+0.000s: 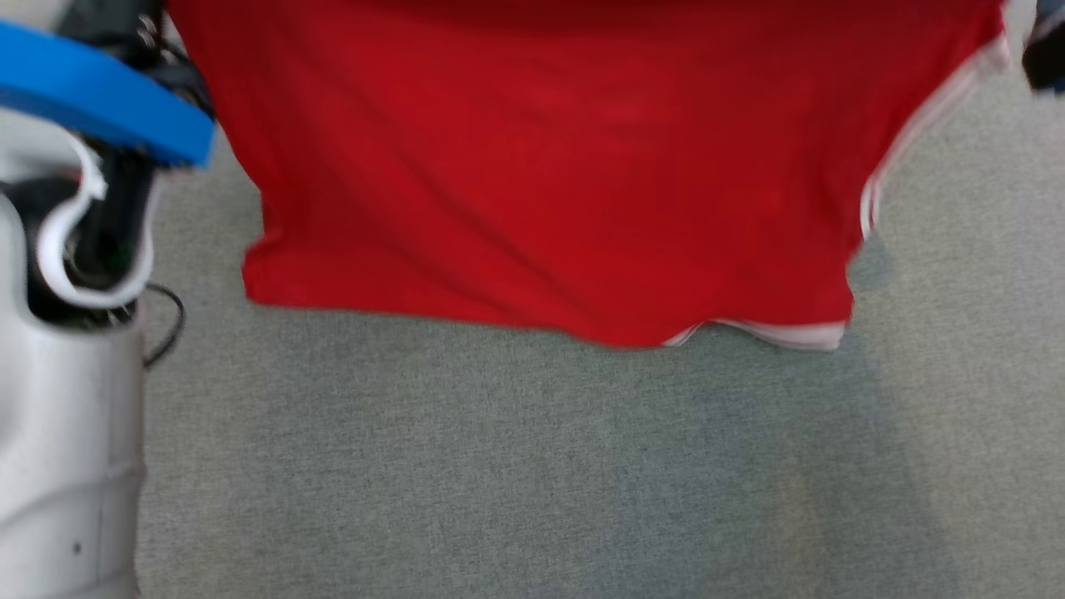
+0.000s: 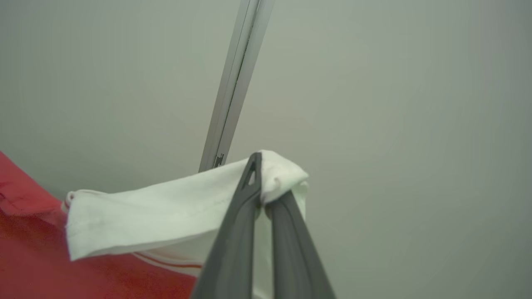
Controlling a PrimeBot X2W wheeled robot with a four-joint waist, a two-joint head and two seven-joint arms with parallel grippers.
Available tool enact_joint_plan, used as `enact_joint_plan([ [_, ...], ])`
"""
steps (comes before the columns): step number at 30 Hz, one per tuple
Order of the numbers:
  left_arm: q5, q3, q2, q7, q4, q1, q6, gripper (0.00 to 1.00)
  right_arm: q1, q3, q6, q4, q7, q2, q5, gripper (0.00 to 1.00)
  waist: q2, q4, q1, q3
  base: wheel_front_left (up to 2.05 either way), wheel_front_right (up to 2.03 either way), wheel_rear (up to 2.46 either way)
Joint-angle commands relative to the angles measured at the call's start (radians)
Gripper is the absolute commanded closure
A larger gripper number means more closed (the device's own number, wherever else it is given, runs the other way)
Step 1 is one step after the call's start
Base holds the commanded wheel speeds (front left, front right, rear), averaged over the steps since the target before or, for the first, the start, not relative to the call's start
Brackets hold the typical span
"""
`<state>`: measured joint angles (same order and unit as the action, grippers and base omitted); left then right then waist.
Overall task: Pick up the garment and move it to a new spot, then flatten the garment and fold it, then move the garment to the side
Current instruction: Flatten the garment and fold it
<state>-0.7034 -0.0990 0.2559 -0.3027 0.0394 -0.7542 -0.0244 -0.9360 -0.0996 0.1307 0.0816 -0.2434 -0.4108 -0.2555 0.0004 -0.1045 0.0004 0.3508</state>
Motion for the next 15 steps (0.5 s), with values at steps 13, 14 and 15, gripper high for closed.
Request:
enact_joint_plan([
  [13,0.155,-0.034,0.047,0.282,0.298,-0.408,-0.071,1.0,-0.456,-0.084,0.0,0.296,0.413,0.022,0.121,1.0,-0.0004,-0.015,-0.0004,0.083,0.0,0.0,0.0],
  [14,0.159,-0.037,0.048,0.304,0.312,-0.41,-0.075,1.0,-0.444,-0.089,0.0,0.306,0.427,0.028,0.129,1.0,-0.0004,-0.019,-0.0004,0.085,0.0,0.0,0.0],
  [15,0.166,-0.043,0.051,0.325,0.324,-0.405,-0.078,1.0,-0.428,-0.099,0.0,0.316,0.439,0.033,0.13,1.0,-0.0004,-0.024,-0.0004,0.089,0.0,0.0,0.0],
])
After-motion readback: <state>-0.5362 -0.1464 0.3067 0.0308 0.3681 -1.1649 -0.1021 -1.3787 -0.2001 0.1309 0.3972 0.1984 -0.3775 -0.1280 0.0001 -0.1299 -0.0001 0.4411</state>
